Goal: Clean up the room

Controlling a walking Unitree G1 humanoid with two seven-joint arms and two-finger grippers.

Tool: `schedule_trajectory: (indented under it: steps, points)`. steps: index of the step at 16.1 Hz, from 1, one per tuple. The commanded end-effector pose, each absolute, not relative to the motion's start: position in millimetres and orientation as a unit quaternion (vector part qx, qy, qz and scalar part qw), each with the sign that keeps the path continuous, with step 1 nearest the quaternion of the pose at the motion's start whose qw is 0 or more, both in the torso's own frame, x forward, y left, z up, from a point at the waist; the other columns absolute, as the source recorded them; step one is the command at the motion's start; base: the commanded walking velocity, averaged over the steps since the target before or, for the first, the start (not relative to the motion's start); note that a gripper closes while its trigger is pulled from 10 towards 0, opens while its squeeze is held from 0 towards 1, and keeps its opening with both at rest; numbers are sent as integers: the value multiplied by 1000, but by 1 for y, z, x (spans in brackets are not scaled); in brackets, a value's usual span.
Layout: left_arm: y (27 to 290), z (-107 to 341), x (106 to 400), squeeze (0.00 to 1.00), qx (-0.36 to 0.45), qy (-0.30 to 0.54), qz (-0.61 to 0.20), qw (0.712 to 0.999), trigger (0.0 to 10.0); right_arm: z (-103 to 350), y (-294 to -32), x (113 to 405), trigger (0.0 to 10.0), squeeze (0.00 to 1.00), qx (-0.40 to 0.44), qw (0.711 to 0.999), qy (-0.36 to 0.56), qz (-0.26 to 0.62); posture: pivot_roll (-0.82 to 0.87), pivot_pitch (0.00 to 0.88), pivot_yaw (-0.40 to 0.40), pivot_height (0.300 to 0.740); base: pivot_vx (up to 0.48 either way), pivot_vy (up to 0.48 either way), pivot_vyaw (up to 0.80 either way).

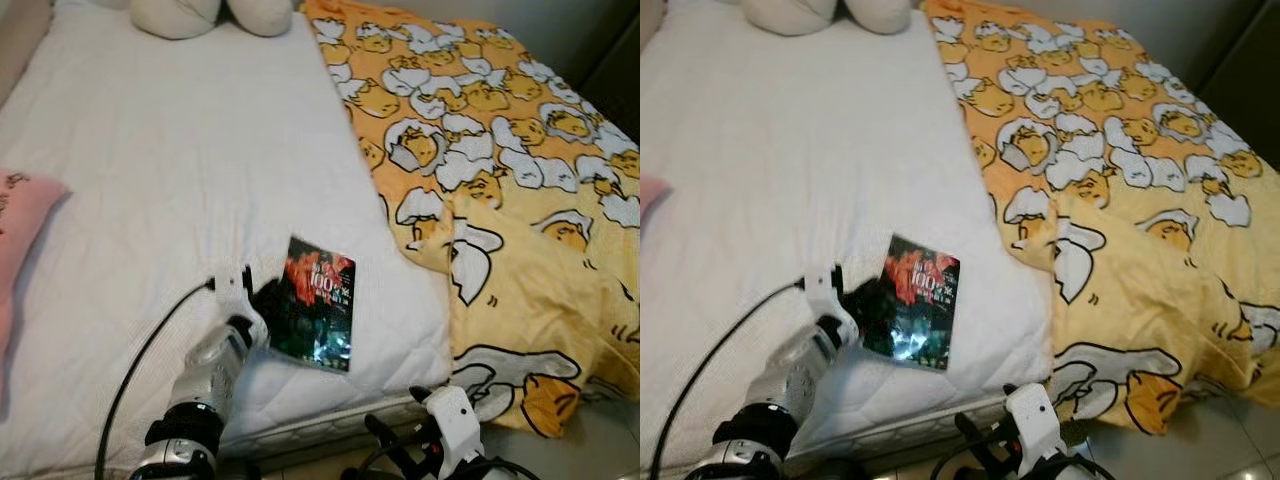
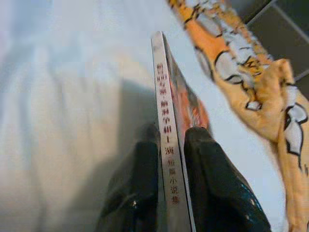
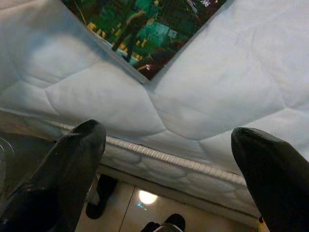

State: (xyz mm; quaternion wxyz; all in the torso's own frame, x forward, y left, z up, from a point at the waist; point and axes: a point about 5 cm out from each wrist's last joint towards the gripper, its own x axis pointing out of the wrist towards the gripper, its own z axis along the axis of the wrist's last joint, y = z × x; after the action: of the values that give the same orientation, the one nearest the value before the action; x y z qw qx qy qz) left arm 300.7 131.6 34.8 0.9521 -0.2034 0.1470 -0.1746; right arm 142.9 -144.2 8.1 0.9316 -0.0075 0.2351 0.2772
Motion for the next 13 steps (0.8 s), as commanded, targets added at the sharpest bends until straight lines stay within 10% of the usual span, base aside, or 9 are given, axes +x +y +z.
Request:
schedule_trajectory:
  steps: [1,7,8,9,10,13]
  points:
    - [128,50,304,0,-202,109,-181,956,0,8,-148,142,10000,0,-10,933,235,271,-60,85,-100,740,0,0,0]
    - [139,61,303,0,-84,97,-170,977,0,11,-152,162,10000,0,-3,945,217,246,-39,34,-80,740,0,0,0]
    - [140,57,301,0,-66,111,-163,978,3961,11,-152,165,10000,0,-3,946,214,244,-38,32,-79,740,0,0,0]
    - [142,52,300,0,-33,119,-152,981,10000,11,-151,168,10000,0,-4,947,210,241,-34,27,-77,740,0,0,0]
    - [141,48,300,1000,65,108,-157,980,10000,11,-151,171,10000,0,-7,950,204,235,-34,24,-77,740,0,0,0]
    - [134,31,298,1000,136,135,-169,967,10000,16,-151,169,10000,0,-2,954,190,232,-53,24,-82,740,0,0,0]
